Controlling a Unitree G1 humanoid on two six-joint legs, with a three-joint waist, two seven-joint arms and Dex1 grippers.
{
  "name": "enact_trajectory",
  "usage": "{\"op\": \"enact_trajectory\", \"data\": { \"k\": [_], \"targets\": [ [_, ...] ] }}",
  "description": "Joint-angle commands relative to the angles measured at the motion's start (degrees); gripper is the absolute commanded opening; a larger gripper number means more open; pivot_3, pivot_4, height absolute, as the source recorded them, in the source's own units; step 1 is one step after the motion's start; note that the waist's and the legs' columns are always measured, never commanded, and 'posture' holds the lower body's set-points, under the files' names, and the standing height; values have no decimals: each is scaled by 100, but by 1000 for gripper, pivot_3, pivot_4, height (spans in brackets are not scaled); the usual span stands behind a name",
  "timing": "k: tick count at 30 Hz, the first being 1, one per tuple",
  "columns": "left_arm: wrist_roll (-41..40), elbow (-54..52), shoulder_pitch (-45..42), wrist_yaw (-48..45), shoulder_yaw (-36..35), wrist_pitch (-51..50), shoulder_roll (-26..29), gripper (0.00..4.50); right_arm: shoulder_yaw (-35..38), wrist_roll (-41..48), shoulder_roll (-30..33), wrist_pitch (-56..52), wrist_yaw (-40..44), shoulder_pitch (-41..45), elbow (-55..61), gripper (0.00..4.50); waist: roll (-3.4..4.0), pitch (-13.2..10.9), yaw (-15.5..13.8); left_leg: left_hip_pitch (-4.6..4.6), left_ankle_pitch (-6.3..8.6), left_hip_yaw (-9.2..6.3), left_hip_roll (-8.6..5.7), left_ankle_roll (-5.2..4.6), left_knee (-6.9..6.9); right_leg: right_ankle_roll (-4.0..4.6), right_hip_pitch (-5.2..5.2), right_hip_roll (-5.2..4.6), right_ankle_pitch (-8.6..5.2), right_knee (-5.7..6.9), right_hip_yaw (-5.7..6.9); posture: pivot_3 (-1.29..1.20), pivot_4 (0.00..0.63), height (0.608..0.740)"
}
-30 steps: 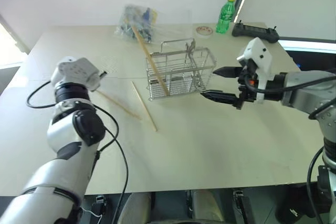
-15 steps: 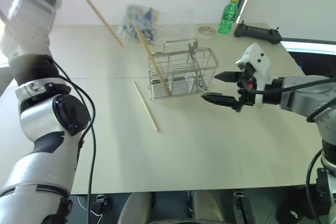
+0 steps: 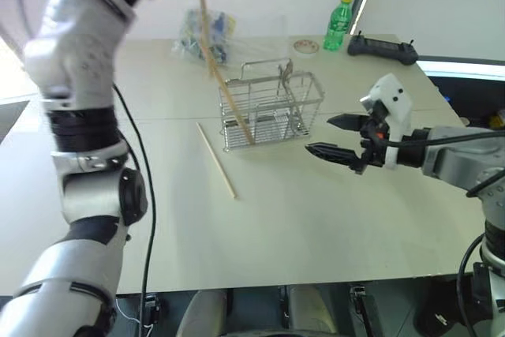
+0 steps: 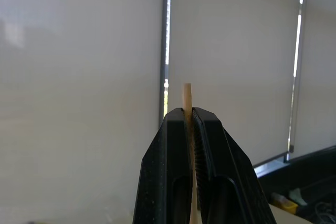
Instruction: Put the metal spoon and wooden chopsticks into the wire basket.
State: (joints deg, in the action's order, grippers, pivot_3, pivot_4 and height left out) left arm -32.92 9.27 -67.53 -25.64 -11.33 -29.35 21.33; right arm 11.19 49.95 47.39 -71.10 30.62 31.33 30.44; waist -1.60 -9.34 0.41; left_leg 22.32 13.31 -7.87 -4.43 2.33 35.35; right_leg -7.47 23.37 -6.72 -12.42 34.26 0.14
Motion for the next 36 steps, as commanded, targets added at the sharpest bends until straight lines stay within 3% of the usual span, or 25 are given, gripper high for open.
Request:
{"op": "enact_trajectory", "data": {
  "k": [1, 10, 18, 22, 28, 33, 36],
  "targets": [
    [177, -4, -23, -99, 90, 379, -115, 55, 335, 161, -5, -62, -178, -35, 247, 4500, 0, 0, 8, 0, 0, 0, 0, -1, -1, 0, 1, 0, 0, 0, 0, 0, 150, 713],
    [460, 551, 25, -284, 184, 773, -378, 55, 593, 468, -56, -212, -594, -187, 403, 4500, 2, 1, 10, 0, 1, 2, -1, -4, -2, 0, 1, 2, 0, -1, 0, 0, 150, 713],
    [585, 111, 692, -181, 319, 683, -677, 55, 642, 654, -58, -187, -791, -211, 369, 4500, 2, 1, 6, 0, 2, 1, 2, -5, 0, 0, 0, 2, 0, 0, 0, 0, 150, 713],
    [516, -153, 870, -37, 302, 499, -771, 1360, 577, 647, -70, -149, -824, -150, 287, 4500, 2, 1, 4, 1, 2, 1, 3, -5, 1, 0, 0, 1, 0, -1, 0, 0, 150, 713],
    [392, -450, 859, 69, 222, 150, -700, 4451, 463, 603, -82, -82, -797, -72, 177, 4500, 3, 1, 7, 1, 2, 1, 2, -5, 0, 0, 0, 2, 0, -1, 0, 0, 150, 713],
    [-7, -612, 595, 233, -85, -502, -450, 4451, 323, 511, -18, 9, -709, -45, 102, 4500, 3, 1, 16, 1, 2, 0, 1, -5, 0, 0, 1, 4, -1, 0, 0, 0, 150, 713],
    [-496, -457, 100, 746, -662, -1264, -170, 4451, 293, 463, 34, 45, -639, -34, 60, 4500, -1, -1, 20, 1, 2, 0, 2, -5, 0, 0, 1, 5, -1, 0, 0, 0, 150, 713]
  ]
}}
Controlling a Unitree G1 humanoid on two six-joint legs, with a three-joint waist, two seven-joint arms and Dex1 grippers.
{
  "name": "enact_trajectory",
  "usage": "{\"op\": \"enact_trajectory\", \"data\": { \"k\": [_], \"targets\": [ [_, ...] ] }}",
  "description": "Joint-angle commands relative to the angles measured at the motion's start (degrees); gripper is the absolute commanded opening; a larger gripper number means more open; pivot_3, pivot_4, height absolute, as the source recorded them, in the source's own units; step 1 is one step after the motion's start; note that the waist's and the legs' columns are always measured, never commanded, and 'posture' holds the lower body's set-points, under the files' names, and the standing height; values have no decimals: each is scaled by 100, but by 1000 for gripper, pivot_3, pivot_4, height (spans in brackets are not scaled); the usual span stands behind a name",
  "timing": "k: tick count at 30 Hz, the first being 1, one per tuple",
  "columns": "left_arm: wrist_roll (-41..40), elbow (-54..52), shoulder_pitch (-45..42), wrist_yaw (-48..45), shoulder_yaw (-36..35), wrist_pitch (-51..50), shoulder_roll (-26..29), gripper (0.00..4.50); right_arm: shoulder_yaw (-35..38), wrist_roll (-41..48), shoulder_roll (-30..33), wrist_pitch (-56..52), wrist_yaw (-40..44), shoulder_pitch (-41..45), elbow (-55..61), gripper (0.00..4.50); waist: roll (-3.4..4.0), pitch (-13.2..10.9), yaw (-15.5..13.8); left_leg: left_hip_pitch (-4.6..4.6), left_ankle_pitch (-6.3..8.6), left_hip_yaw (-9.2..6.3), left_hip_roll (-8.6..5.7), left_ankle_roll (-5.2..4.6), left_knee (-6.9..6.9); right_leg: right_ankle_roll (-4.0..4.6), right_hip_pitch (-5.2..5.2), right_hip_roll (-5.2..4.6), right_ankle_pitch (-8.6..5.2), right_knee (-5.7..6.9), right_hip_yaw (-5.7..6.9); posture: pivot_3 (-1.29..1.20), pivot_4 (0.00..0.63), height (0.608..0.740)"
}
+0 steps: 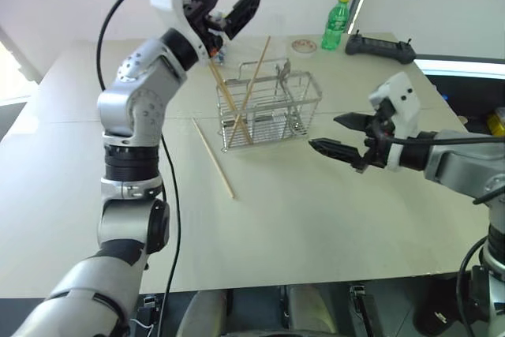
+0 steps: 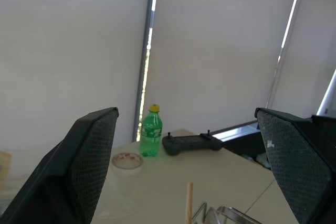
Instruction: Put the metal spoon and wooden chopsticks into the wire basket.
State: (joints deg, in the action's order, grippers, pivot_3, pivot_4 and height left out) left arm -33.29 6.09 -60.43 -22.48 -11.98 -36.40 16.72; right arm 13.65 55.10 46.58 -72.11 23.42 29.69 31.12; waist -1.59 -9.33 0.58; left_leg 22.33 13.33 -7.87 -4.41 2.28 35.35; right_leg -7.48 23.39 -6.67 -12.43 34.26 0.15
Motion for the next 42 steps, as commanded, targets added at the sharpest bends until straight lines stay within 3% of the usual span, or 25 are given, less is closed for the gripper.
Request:
{"op": "enact_trajectory", "data": {
  "k": [1, 5, 8, 13, 23, 30, 42],
  "targets": [
    [-431, 82, -844, 807, -763, -792, 405, 4451, 43, -68, 131, 153, 106, 137, -25, 4500, -2, -2, 7, 1, 0, -1, 0, 0, 0, 0, 2, 1, 0, 0, 0, 0, 150, 713],
    [-219, 1465, -1870, 3243, -1896, -1798, 743, 4451, 22, -131, 197, 177, 207, 129, -69, 4500, 2, 1, 8, -5, 1, -1, -2, -2, 0, -3, -3, 2, -1, 1, 2, 0, 150, 713],
    [186, 2029, -2073, 4987, -2653, -2307, 939, 4451, -54, -194, 229, 228, 298, 105, -67, 4500, 7, 4, 11, -22, 3, 1, -2, -5, -9, -8, -13, 1, -5, 1, 1, 0, 150, 713],
    [564, 1947, -1642, 5896, -2894, -3134, 842, 4451, -113, -106, 534, 386, 892, -195, 198, 4500, -13, -3, -56, -18, 1, -3, -6, -1, -3, -7, -13, 1, -4, 7, 1, 0, 150, 713],
    [946, 1067, -792, 6279, -3036, -4413, -396, 4451, -213, -77, 452, 534, 989, -187, 252, 4500, -25, 1, -136, 0, 1, -5, -9, 5, 20, -10, -5, -2, 1, 7, 1, 0, 150, 713],
    [1347, 798, -714, 6172, -2898, -4940, -1274, 4451, -291, -36, 203, 525, 744, -244, 341, 4500, -25, 1, -138, 4, 1, -2, -9, 5, 20, -9, -2, -3, 2, 6, 1, 0, 150, 713],
    [1872, 2113, -741, 5316, -2229, -4211, -1342, 4451, -323, 47, -33, 489, 407, -148, 338, 4500, -24, 1, -136, 4, 1, 2, -10, 4, 20, -9, -2, -3, 2, 3, 1, 0, 150, 713]
  ]
}}
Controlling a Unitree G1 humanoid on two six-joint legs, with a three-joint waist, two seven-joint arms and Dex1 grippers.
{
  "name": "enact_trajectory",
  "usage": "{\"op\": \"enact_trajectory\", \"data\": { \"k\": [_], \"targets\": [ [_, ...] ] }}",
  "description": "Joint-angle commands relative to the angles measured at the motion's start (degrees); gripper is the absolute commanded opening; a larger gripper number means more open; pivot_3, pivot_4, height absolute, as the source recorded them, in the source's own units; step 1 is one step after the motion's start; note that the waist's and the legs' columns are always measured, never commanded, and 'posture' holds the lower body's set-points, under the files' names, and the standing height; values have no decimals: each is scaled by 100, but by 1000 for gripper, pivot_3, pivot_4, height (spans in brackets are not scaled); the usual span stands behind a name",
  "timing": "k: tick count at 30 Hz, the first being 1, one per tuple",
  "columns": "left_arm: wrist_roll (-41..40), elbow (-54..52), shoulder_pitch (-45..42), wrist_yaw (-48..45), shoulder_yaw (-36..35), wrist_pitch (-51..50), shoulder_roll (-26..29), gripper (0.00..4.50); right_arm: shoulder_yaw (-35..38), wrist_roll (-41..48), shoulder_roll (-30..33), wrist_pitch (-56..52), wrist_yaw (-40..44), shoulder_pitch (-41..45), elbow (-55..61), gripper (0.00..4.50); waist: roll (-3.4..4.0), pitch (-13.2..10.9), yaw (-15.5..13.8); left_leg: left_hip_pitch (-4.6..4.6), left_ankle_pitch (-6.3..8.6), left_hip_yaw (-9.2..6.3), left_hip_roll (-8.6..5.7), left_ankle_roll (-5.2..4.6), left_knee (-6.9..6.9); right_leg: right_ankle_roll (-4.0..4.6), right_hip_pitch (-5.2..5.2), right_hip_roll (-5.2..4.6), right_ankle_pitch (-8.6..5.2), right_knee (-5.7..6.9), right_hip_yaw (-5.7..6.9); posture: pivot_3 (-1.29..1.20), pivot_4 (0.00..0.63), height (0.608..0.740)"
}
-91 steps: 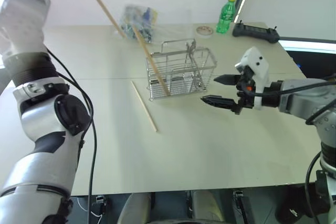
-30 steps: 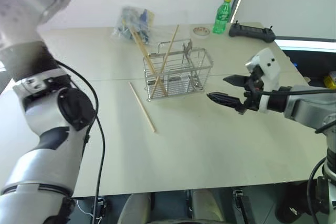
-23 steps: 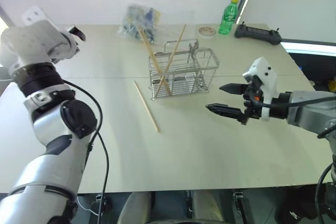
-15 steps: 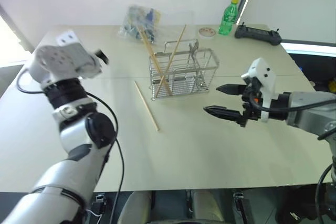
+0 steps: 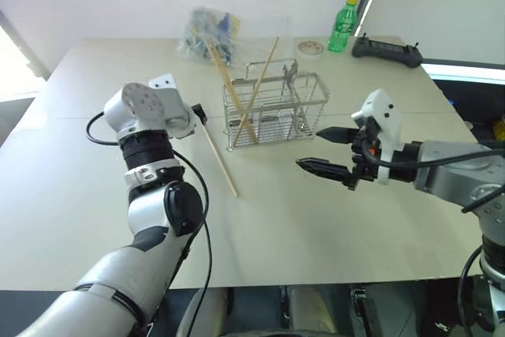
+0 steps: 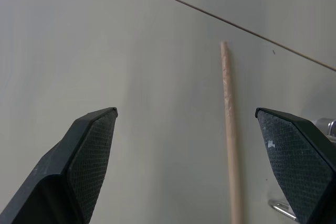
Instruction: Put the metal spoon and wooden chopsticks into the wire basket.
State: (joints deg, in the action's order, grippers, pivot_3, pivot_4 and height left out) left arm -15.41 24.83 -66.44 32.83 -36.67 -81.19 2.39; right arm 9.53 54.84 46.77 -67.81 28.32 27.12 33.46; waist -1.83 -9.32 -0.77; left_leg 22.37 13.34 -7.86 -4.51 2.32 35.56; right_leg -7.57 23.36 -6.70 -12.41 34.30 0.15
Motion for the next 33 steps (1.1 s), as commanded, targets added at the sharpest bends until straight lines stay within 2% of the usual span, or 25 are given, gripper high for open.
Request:
{"op": "enact_trajectory", "data": {
  "k": [1, 8, 16, 19, 26, 33],
  "targets": [
    [112, 411, -166, -294, 306, 373, 107, 4451, 85, 70, -80, 59, -122, 102, 117, 4500, 0, 0, 0, 0, 0, 0, 0, 0, 0, 0, 0, 0, 0, 0, 0, 0, 150, 713],
    [191, 1418, -353, -616, 529, 1098, 200, 4451, 135, 156, -167, 36, -327, 29, 205, 4500, 0, 0, -2, 0, 0, 0, 0, 0, 0, 0, 0, -1, 0, 0, 0, 0, 150, 713],
    [52, 2512, -619, -479, 336, 2191, 272, 4451, 204, 271, -167, 19, -520, -1, 230, 4500, 1, 1, -2, 0, 0, 0, 1, -1, 0, -1, -1, -3, 0, 0, 0, 0, 150, 713],
    [-15, 2756, -665, -414, 318, 2417, 325, 3632, 234, 329, -144, 12, -579, -5, 229, 4500, 2, 1, 1, -1, 0, 0, 1, -1, 0, -1, -1, -3, 0, 0, 1, 0, 150, 713],
    [-166, 3000, -740, -317, 307, 2554, 382, 190, 268, 420, -95, 8, -641, 17, 184, 4500, 2, 1, -8, -1, 0, 0, -1, -1, 1, -1, -3, -4, 1, 1, 0, 0, 150, 713],
    [-355, 3021, -752, -123, 197, 2484, 412, 88, 260, 469, -71, 25, -663, 71, 114, 4500, 2, 1, 4, -1, 1, 0, 0, -2, 1, -2, -1, -3, 1, 1, 1, 0, 150, 713]
  ]
}}
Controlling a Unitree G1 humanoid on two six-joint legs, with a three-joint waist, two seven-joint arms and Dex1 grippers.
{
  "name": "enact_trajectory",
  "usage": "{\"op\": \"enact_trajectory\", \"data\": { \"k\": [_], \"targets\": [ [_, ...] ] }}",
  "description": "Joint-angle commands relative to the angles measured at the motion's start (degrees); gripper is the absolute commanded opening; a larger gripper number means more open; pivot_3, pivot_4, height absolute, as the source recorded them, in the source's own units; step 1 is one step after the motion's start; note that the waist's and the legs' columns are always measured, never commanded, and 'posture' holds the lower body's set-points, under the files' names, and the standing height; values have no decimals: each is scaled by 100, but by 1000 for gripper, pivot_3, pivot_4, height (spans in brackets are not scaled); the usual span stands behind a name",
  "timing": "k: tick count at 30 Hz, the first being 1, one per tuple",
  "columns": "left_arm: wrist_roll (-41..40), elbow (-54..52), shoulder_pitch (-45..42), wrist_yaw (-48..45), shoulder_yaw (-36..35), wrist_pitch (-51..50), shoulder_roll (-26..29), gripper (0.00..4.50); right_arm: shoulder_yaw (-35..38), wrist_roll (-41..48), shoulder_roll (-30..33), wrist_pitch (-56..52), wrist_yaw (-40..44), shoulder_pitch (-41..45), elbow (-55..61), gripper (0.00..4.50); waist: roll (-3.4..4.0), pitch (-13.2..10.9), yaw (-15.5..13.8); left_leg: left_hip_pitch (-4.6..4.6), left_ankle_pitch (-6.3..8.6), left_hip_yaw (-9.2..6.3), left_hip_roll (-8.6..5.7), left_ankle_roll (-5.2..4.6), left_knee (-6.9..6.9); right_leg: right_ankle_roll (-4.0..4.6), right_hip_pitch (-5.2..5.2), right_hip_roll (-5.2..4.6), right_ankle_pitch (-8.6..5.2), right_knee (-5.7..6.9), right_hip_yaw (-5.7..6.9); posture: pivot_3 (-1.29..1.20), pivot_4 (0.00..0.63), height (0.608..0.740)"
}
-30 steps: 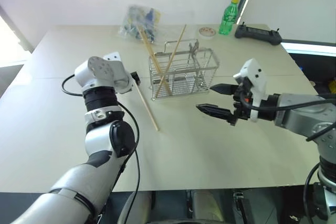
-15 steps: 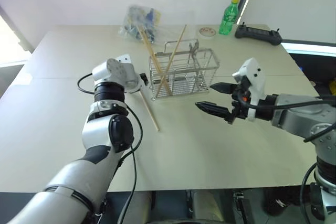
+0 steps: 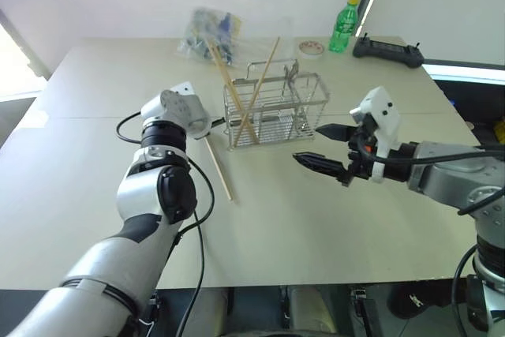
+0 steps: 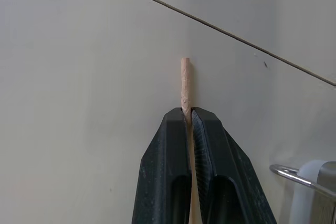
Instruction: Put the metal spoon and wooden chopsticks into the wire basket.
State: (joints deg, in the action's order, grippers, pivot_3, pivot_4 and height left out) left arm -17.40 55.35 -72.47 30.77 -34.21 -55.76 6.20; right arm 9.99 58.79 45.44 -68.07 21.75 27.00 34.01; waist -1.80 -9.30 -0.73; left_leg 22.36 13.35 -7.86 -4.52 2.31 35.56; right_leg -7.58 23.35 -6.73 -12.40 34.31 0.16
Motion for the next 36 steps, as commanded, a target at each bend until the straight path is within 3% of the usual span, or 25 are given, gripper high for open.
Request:
{"op": "enact_trajectory", "data": {
  "k": [1, 7, 14, 20, 23, 27, 36],
  "targets": [
    [-179, -45, -144, 108, -70, -85, 47, 88, 208, 73, 66, 54, -5, 91, 47, 4500, 0, 0, -1, 0, 0, 0, 0, 0, 0, 0, 0, 0, 0, 0, 0, 0, 150, 713],
    [-309, -98, -189, -23, -126, 221, 432, 88, 149, 42, 73, 64, 31, 93, -12, 4500, 0, 0, 13, 0, 0, 0, 0, 0, -1, 0, 2, 1, 0, 0, 0, 0, 150, 713],
    [-364, -219, -358, -1047, -16, 1173, 1595, 88, 184, 94, 255, -1, 211, 102, -72, 4500, 0, 0, 41, 0, 0, 3, 2, 0, -9, 2, 10, 2, 1, 3, 0, 0, 150, 713],
    [-320, -987, -503, -2945, 461, 2850, 2372, 88, 217, 215, 270, -51, 174, 57, -74, 4500, 0, 0, -3, 1, 0, 3, 3, 0, -9, 3, 8, 0, 2, -2, 0, 0, 150, 713],
    [-781, -2140, -596, -3963, 588, 3291, 2319, 88, 220, 257, 271, -48, 151, -15, -51, 4500, -3, -2, -16, 6, 0, 1, 6, 1, -8, 4, 7, -2, 2, -7, 0, 0, 150, 713],
    [-1216, -3578, -744, -4369, 823, 3268, 2065, 88, 182, 325, 201, -73, 32, 23, -87, 4500, -3, -1, 0, 12, 1, -2, 11, -2, -4, 4, 4, -9, 3, -16, 0, 0, 150, 713],
    [-1528, -4800, -563, -4777, 1634, 2955, 1544, 88, 226, 447, 168, -84, -183, -4, -40, 4500, 17, 8, 20, -4, 2, 4, 13, -6, -2, 4, -4, 8, 2, -7, -1, 0, 150, 713]
  ]
}}
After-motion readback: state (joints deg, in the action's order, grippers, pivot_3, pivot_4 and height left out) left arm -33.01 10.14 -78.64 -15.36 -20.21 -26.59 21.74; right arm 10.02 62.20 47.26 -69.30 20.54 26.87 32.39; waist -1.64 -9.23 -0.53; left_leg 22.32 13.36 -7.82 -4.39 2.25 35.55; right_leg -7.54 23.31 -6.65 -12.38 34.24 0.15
